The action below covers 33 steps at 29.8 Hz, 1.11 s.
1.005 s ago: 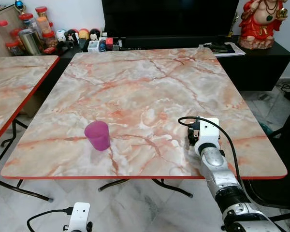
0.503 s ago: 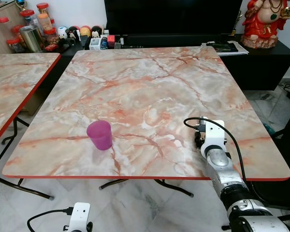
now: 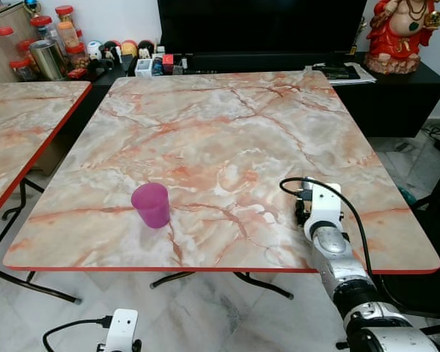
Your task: Setting the table
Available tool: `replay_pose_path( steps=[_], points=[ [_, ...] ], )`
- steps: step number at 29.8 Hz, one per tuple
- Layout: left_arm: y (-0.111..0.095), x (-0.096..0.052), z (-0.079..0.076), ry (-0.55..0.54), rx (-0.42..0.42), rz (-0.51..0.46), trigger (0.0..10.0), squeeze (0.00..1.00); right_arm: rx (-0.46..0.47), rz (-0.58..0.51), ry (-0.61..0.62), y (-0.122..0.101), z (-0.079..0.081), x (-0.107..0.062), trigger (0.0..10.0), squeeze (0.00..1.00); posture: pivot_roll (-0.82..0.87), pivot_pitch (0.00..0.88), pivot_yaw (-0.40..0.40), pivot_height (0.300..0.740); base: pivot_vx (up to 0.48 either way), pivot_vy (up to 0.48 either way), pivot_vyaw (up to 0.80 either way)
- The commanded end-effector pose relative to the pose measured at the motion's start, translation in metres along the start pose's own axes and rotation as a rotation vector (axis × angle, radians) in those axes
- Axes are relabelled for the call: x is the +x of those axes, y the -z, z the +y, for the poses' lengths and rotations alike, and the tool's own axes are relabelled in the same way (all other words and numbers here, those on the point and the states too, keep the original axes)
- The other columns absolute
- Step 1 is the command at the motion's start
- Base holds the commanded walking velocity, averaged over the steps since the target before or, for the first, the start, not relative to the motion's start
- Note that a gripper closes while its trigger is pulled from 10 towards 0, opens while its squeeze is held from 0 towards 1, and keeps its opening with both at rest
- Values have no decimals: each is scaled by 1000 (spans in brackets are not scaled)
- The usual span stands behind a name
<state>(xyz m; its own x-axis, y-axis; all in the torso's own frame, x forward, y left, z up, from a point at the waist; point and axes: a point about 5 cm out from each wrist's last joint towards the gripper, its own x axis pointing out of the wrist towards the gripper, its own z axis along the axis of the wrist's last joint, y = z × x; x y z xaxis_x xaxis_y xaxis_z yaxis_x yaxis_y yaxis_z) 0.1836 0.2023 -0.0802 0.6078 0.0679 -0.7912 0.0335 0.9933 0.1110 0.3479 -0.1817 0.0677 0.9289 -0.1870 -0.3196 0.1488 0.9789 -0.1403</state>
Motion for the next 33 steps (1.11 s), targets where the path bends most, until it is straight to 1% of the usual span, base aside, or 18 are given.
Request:
replay_pose_path(
  steps=[1,5,6,8,9,16,24,27,33],
  points=[
    [5,-1,-1,10,8,30,10000,0,1,96,-20,17,5,-3,10000,0,-24,49,54,740,0,0,0],
    [5,-1,-2,13,11,33,10000,0,20,79,-28,5,6,0,10000,0,-28,50,55,740,0,0,0],
    [5,0,-2,13,12,33,10000,0,22,66,-39,-4,7,1,10000,0,-28,50,52,740,0,0,0],
    [5,0,-2,13,12,33,10000,0,22,59,-44,-8,8,1,10000,0,-28,50,52,740,0,0,0],
    [5,0,-1,12,10,33,10000,0,26,39,-56,-17,10,1,10000,0,-28,50,52,740,0,0,0],
    [7,-1,0,11,8,38,10000,0,32,-12,-80,-37,14,-2,10000,0,-32,50,49,740,0,0,0],
    [6,-1,-2,16,4,35,10000,0,25,-8,-65,-40,12,-9,10000,0,-37,49,47,740,0,0,0],
    [6,-1,-2,21,6,35,10000,0,18,-2,-38,-38,6,-13,10000,0,-43,50,51,740,0,0,0],
    [6,-1,-2,24,6,33,10000,0,16,5,-7,-35,-1,-15,10000,0,-44,48,54,740,0,0,0]
  ],
)
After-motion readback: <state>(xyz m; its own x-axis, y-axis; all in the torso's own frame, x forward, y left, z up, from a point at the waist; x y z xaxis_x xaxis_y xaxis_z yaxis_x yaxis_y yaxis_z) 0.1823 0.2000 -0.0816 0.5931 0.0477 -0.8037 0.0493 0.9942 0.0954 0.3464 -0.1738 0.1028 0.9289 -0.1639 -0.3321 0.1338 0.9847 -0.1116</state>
